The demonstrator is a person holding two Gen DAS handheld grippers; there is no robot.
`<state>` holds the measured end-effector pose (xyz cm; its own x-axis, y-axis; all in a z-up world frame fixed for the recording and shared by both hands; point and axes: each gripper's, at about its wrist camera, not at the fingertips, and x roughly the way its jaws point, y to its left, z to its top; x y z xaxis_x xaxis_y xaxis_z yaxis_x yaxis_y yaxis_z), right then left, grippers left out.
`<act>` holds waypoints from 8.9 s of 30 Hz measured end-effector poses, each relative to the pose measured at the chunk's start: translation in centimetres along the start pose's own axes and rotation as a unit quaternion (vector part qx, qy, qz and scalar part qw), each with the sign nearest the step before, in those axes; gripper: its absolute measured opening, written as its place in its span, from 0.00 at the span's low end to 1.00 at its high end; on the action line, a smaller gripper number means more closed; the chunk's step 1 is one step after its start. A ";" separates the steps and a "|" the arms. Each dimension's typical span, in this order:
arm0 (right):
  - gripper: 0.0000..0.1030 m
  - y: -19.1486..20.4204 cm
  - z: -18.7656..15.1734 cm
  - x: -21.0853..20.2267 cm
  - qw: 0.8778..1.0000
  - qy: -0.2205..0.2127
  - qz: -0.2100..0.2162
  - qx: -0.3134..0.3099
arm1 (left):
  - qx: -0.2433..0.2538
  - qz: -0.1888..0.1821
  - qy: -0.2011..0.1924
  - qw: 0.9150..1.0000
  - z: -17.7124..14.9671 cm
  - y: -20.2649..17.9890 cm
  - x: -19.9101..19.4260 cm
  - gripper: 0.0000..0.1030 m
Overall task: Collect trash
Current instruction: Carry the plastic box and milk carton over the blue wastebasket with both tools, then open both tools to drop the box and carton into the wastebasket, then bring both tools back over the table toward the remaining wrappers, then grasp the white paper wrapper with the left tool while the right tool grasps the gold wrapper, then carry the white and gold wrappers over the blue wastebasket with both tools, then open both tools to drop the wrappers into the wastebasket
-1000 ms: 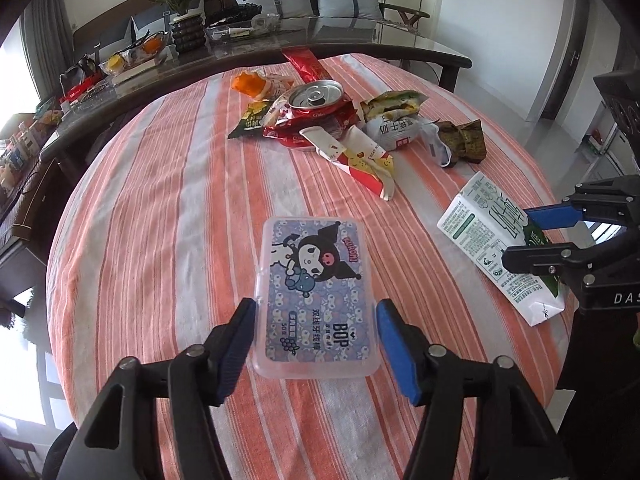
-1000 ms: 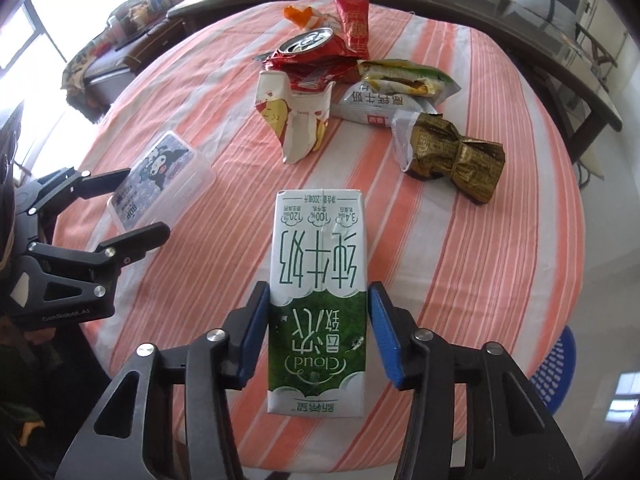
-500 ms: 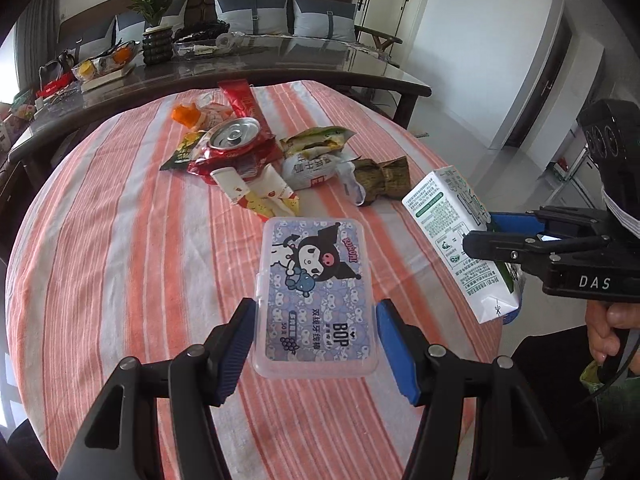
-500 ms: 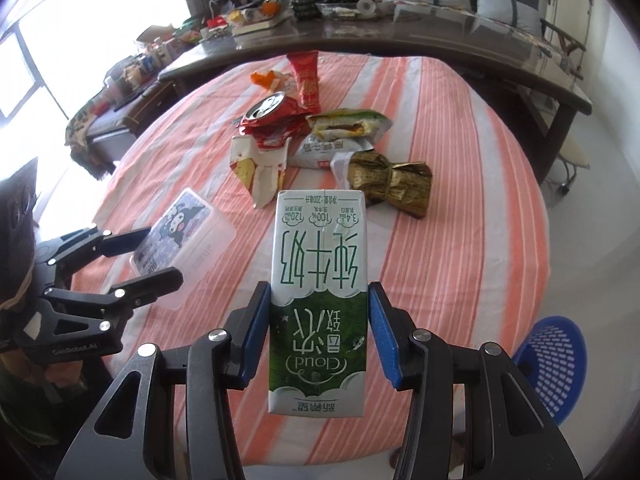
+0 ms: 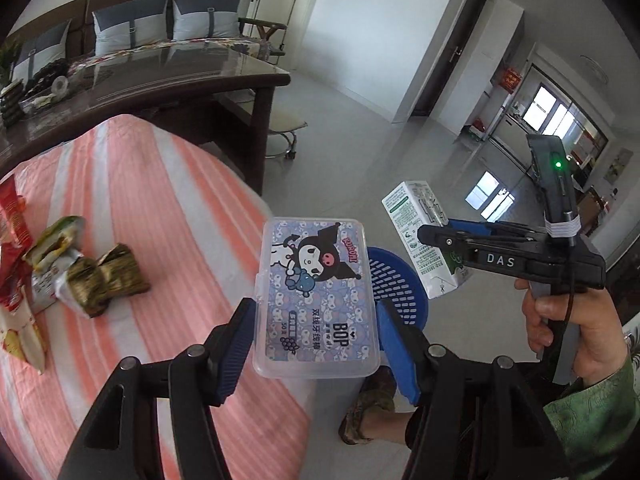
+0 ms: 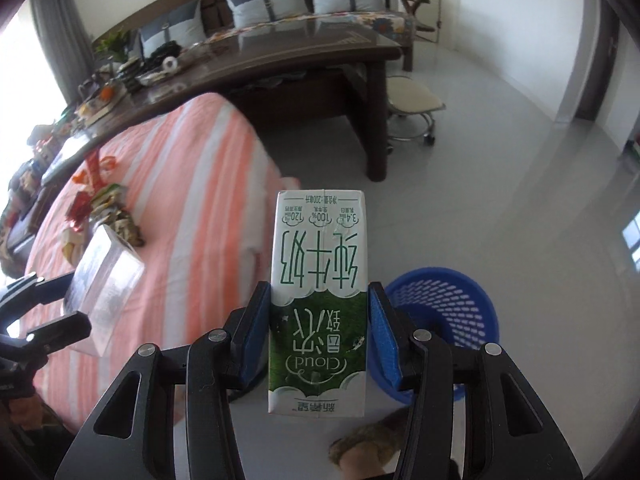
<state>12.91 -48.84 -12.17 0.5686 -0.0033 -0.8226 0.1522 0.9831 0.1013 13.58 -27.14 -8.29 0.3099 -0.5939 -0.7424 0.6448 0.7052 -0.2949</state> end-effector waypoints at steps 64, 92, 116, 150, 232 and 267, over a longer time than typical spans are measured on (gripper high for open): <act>0.87 9.7 -3.1 -1.2 0.977 -0.174 0.075 -0.100 | -0.039 0.156 -0.068 0.985 -7.7 6.6 -3.8 0.71; 0.88 24.0 -9.9 5.0 0.944 -0.075 0.139 -0.289 | -0.170 0.233 -0.056 0.956 -13.9 20.4 -9.0 0.71; 0.94 22.0 -8.0 6.0 0.959 -0.049 0.128 -0.249 | -0.113 0.275 -0.038 0.954 -7.3 23.2 -4.6 0.44; 0.81 27.2 -2.4 7.0 0.938 0.015 0.192 -0.288 | -0.104 0.242 -0.024 0.964 -16.3 20.5 -11.1 0.62; 0.27 5.2 1.5 0.8 0.991 -0.006 0.117 -0.065 | -0.015 0.044 -0.022 0.999 -1.6 3.0 -2.0 0.10; 0.28 -19.8 -3.9 5.2 0.985 0.026 -0.027 0.171 | 0.064 -0.059 0.086 0.993 3.4 -12.4 23.0 0.10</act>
<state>9.71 -67.63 -20.67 0.5112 -0.0359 -0.8587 0.4491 0.8630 0.2313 15.10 -50.87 -19.68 0.1104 -0.5859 -0.8028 0.7557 0.5741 -0.3151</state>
